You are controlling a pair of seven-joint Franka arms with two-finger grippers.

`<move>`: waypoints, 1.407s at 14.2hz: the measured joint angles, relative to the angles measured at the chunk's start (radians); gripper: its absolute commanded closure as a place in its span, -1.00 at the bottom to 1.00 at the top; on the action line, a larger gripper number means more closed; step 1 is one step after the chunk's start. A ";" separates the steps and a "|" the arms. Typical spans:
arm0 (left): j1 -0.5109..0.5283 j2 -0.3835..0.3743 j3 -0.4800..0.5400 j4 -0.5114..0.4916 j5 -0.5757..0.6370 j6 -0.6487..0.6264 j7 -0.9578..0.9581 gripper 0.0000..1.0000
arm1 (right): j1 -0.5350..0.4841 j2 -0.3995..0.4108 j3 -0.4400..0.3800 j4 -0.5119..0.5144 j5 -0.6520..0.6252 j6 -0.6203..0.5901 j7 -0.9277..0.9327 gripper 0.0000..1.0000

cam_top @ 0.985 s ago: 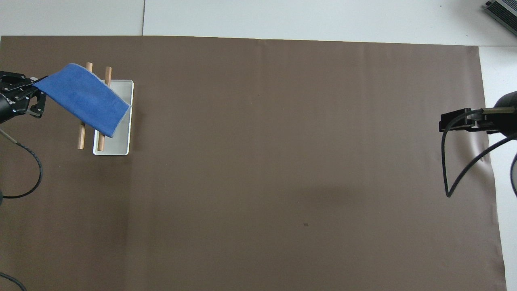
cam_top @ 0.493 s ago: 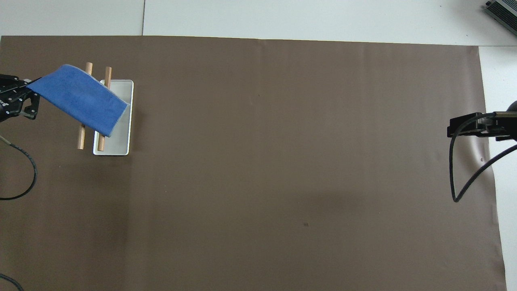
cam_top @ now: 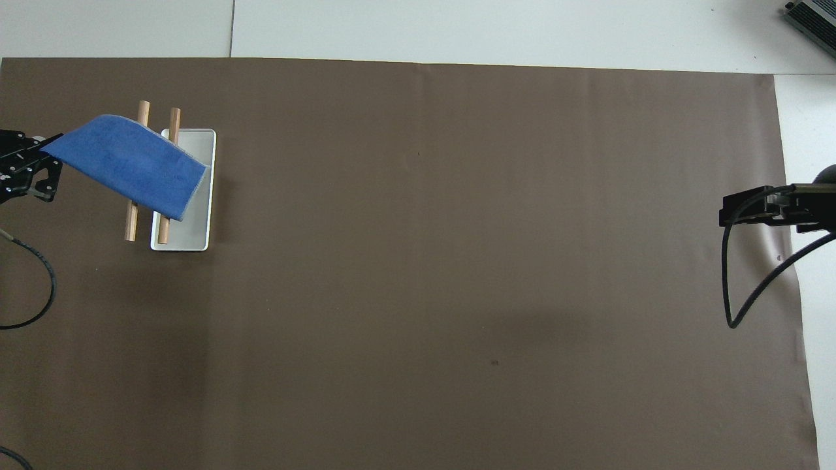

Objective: Right arm passes towel to left arm to hang
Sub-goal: 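Release the towel and push it down onto the sticks with the left gripper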

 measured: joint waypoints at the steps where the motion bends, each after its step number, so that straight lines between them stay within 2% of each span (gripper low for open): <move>1: 0.007 -0.001 0.000 0.001 0.000 -0.013 0.000 -1.00 | 0.000 0.000 -0.004 0.000 0.002 0.000 0.000 -1.00; 5: 0.011 -0.002 -0.001 0.004 0.006 -0.024 0.001 -1.00 | 0.001 0.001 -0.006 -0.005 0.009 -0.003 0.000 -1.00; 7: 0.011 -0.002 -0.001 0.012 0.053 -0.026 0.003 -1.00 | 0.001 0.001 -0.007 -0.008 0.010 -0.006 0.000 -1.00; 15: 0.047 -0.002 0.001 0.085 0.318 -0.135 0.008 -1.00 | 0.007 0.001 -0.007 -0.011 0.010 -0.006 -0.001 -1.00; 20: 0.046 -0.006 -0.017 0.192 0.571 -0.248 0.010 -1.00 | 0.008 0.000 -0.009 -0.021 0.010 -0.006 -0.001 -1.00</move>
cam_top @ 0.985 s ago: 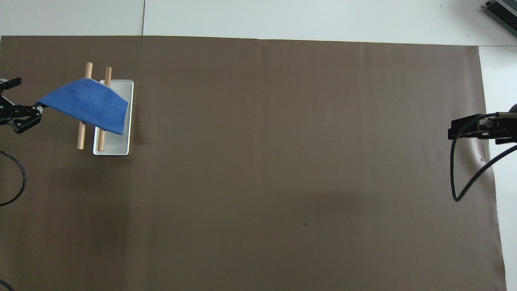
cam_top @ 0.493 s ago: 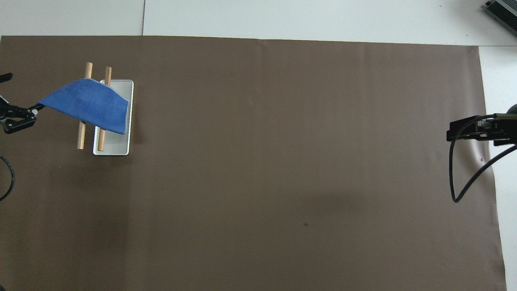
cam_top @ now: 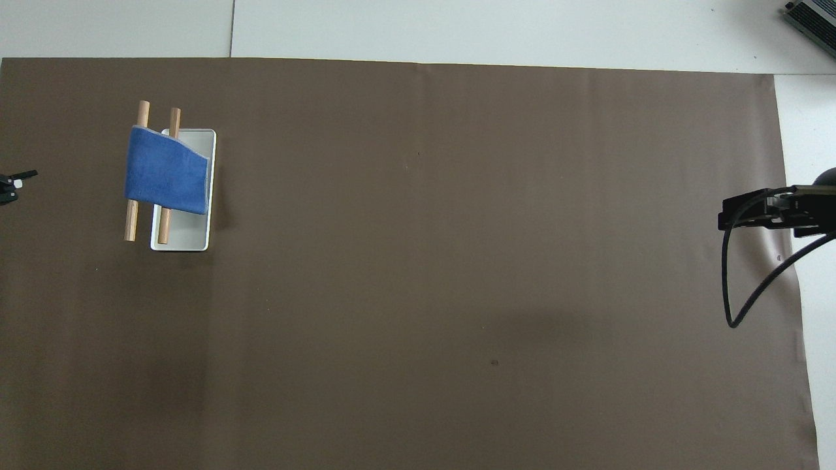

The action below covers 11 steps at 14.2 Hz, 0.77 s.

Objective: Right arm passes towel to left arm to hang
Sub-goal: 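Release the towel and push it down onto the sticks with the left gripper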

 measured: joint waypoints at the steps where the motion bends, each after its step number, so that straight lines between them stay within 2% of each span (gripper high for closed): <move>1: -0.005 -0.004 -0.006 0.018 0.034 -0.025 0.002 -1.00 | 0.000 -0.001 0.000 -0.006 0.000 0.000 0.000 -1.00; 3: -0.040 -0.016 -0.012 0.057 0.126 -0.087 0.004 -1.00 | 0.001 -0.001 0.000 -0.012 0.000 0.002 0.000 -1.00; 6: -0.149 -0.046 -0.016 0.106 0.269 -0.190 0.001 -1.00 | 0.001 -0.002 0.000 -0.014 0.000 0.012 0.000 -1.00; 11: -0.289 -0.112 -0.020 0.116 0.306 -0.354 -0.002 -1.00 | 0.001 -0.004 0.000 -0.018 0.000 0.027 0.000 -1.00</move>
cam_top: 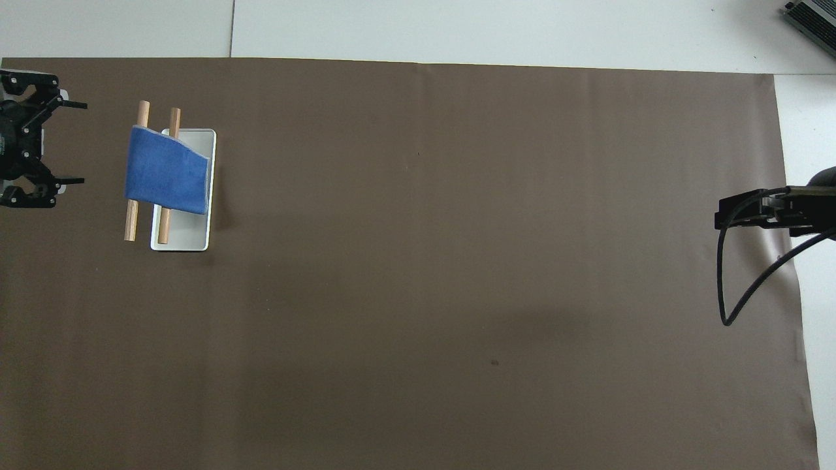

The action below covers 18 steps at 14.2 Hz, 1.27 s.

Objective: Right arm passes towel to left arm to hang
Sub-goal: 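Release the towel and push it down onto the sticks with the left gripper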

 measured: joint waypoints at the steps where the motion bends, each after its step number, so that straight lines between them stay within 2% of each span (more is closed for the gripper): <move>1: -0.021 -0.008 -0.001 -0.001 0.000 -0.037 0.000 -1.00 | 0.000 0.000 0.000 0.000 0.000 0.000 0.000 -1.00; 5: -0.083 -0.019 -0.004 -0.019 0.000 -0.072 0.017 -1.00 | 0.000 -0.002 0.000 0.015 -0.010 -0.003 -0.016 -1.00; 7: -0.091 -0.024 -0.004 -0.030 0.001 -0.096 0.107 -1.00 | 0.001 -0.002 0.001 0.023 -0.010 -0.012 -0.019 -1.00; 11: -0.090 -0.040 0.006 -0.043 0.004 -0.177 0.416 -1.00 | 0.003 -0.002 0.002 0.023 0.002 -0.012 -0.019 -1.00; 15: -0.087 -0.050 0.021 -0.042 0.091 -0.235 0.827 -1.00 | 0.004 -0.002 0.003 0.023 0.011 -0.012 -0.019 -1.00; 18: -0.078 -0.055 0.029 -0.022 0.140 -0.262 1.019 -1.00 | 0.004 -0.002 0.003 0.023 0.012 -0.012 -0.019 -1.00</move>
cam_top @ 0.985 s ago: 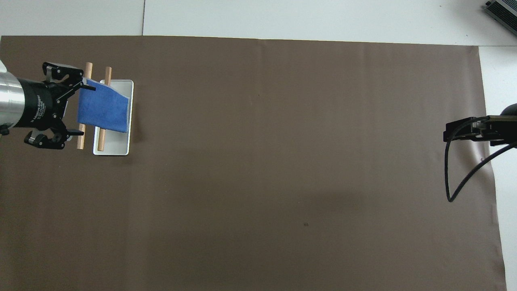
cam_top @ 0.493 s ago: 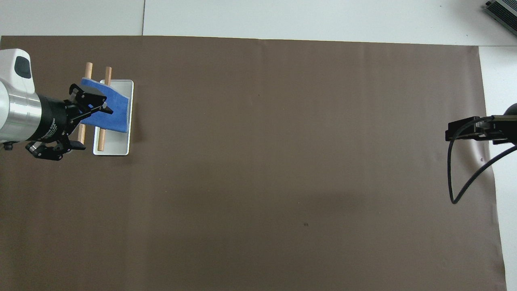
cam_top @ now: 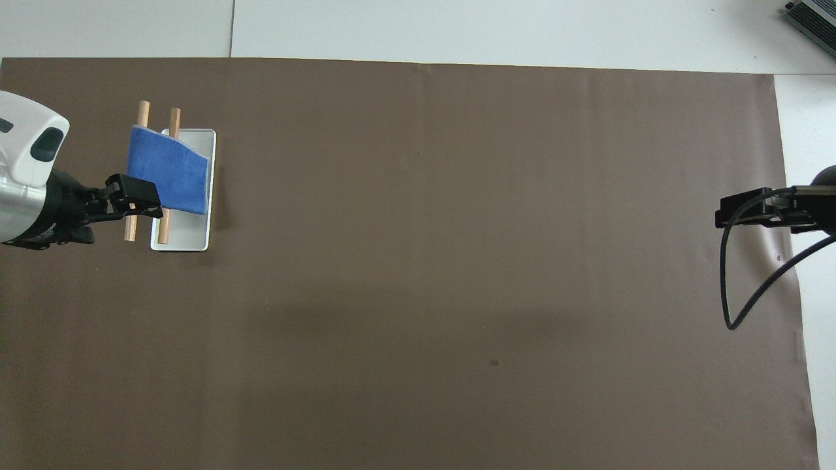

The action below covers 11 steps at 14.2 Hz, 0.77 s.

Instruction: Right arm passes towel to left arm to hang

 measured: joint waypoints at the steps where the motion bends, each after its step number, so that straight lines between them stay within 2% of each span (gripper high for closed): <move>1: 0.006 -0.001 0.000 0.014 0.005 -0.006 0.046 -1.00 | 0.000 0.000 0.000 0.000 0.000 0.000 0.000 -1.00; 5: 0.044 0.009 0.001 0.072 0.015 -0.036 0.180 -1.00 | -0.001 0.000 -0.001 0.000 0.000 0.000 0.000 -1.00; 11: 0.062 0.090 0.001 0.237 0.016 -0.175 0.249 -1.00 | -0.001 0.000 -0.001 0.000 0.000 0.000 0.000 -1.00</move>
